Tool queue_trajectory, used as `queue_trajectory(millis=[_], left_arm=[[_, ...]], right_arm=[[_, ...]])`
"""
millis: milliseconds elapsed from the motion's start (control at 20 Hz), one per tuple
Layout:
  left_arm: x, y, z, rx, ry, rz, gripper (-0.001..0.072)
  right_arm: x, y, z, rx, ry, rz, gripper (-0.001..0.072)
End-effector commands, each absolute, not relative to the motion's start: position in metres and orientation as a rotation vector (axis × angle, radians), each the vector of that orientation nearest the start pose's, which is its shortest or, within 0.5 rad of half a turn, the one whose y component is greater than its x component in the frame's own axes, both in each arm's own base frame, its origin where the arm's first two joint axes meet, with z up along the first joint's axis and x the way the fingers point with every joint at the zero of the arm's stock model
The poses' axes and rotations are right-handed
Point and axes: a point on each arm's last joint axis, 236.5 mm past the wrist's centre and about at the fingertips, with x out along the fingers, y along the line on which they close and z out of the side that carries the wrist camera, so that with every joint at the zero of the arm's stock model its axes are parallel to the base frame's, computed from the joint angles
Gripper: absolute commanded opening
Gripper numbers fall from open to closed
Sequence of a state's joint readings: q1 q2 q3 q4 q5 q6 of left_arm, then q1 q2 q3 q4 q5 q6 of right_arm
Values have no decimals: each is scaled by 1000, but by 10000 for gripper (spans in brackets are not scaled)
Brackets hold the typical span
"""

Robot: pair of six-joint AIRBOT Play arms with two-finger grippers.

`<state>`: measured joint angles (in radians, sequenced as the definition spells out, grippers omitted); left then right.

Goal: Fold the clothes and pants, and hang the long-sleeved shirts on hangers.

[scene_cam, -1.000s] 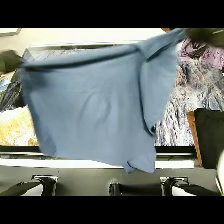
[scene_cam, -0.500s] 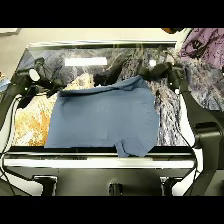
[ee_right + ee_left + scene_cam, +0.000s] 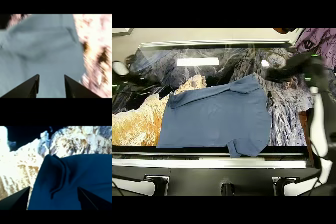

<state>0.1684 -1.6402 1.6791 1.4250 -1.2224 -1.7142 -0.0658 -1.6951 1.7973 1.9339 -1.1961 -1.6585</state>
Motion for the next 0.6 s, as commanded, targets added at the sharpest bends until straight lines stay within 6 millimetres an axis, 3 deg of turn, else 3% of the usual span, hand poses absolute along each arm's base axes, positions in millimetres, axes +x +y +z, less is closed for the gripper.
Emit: queue_trajectory(millis=[0,100,150,250,400,550], left_arm=[[425,95,51,-418,1214,237,674],[371,97,31,-463,1280,280,674],[347,93,20,-478,1312,292,674],[315,83,5,-488,1356,297,674],[295,74,-12,-496,1407,295,674],[295,74,-13,-497,1410,294,674]], right_arm=[[449,-1,78,377,1146,281,379],[384,-20,38,499,1249,202,379],[355,-18,20,556,1285,178,381],[301,2,-15,641,1355,179,455],[249,35,-56,735,1459,216,454],[232,50,-81,782,1468,238,453]])
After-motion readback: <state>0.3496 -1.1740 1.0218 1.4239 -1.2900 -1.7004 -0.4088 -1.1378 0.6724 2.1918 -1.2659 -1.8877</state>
